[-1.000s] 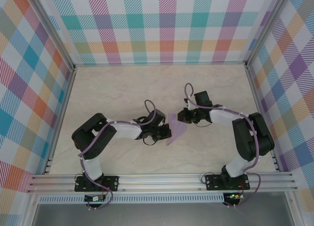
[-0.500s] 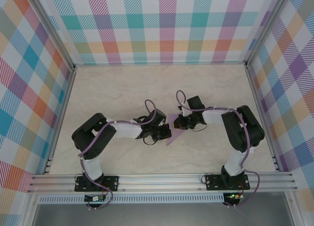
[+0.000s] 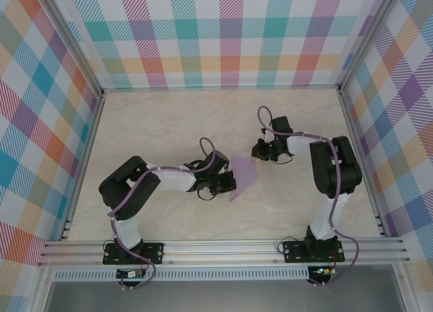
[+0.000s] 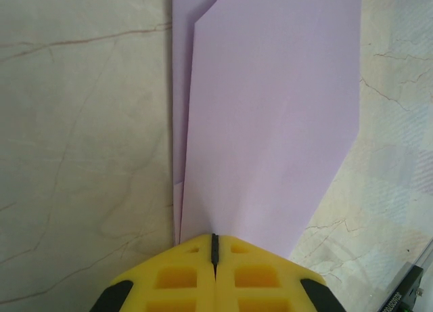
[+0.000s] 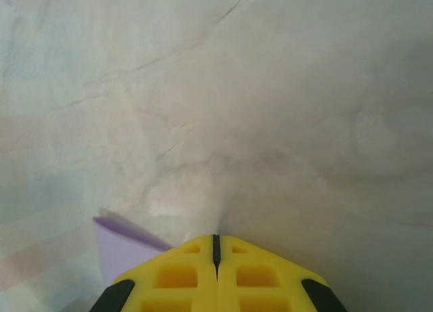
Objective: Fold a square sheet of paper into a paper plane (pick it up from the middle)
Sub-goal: Fourth fold the wing at the center of the table.
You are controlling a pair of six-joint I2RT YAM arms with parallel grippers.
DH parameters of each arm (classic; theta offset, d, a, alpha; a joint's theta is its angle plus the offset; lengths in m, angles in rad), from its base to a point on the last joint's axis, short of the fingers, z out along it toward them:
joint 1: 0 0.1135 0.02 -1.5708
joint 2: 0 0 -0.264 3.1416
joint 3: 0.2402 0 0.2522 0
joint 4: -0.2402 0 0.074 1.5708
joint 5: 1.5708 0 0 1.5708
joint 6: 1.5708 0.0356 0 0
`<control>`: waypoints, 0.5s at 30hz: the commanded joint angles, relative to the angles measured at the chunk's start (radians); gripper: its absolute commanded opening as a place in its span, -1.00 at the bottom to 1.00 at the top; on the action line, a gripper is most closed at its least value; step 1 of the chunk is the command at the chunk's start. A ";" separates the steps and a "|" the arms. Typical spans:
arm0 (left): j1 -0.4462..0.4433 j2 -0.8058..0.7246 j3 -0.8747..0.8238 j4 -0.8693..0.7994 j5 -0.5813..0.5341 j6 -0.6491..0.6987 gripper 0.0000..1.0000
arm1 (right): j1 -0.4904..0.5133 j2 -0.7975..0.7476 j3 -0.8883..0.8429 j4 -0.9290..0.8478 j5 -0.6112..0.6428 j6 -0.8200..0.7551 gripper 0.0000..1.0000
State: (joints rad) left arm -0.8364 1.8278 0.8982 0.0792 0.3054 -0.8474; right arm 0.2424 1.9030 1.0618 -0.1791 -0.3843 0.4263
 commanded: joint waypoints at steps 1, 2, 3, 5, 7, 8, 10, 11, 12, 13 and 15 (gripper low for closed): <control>-0.017 0.043 -0.064 -0.259 -0.009 0.017 -1.00 | -0.052 0.005 0.035 -0.036 0.078 0.018 -1.00; -0.017 0.043 -0.063 -0.259 -0.010 0.018 -1.00 | -0.054 -0.011 0.039 -0.041 0.070 0.009 -1.00; -0.018 0.042 -0.062 -0.256 -0.010 0.019 -1.00 | -0.054 -0.027 0.034 -0.034 0.056 0.003 -1.00; -0.018 0.040 -0.059 -0.251 -0.014 0.021 -1.00 | -0.052 -0.085 -0.002 -0.004 0.009 0.004 -1.00; -0.018 0.038 -0.056 -0.240 -0.017 0.021 -1.00 | -0.046 -0.143 -0.048 0.021 -0.050 0.012 -0.98; -0.017 0.037 -0.055 -0.233 -0.018 0.019 -1.00 | -0.036 -0.174 -0.075 0.028 -0.067 0.019 -0.98; -0.017 0.038 -0.052 -0.221 -0.016 0.020 -1.00 | -0.002 -0.222 -0.124 0.035 -0.100 0.033 -0.98; -0.018 0.039 -0.050 -0.215 -0.013 0.019 -1.00 | 0.022 -0.242 -0.148 0.037 -0.111 0.048 -0.98; -0.017 0.039 -0.050 -0.210 -0.011 0.021 -1.00 | 0.043 -0.257 -0.169 0.050 -0.118 0.063 -0.98; -0.018 0.039 -0.047 -0.205 -0.010 0.022 -1.00 | 0.072 -0.272 -0.192 0.062 -0.126 0.077 -0.98; -0.018 0.040 -0.044 -0.199 -0.007 0.024 -1.00 | 0.121 -0.283 -0.214 0.070 -0.123 0.105 -0.98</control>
State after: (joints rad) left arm -0.8364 1.8267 0.8986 0.0807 0.3050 -0.8440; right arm 0.3088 1.6314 0.8883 -0.1333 -0.4541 0.4831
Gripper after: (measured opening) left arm 0.039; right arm 0.042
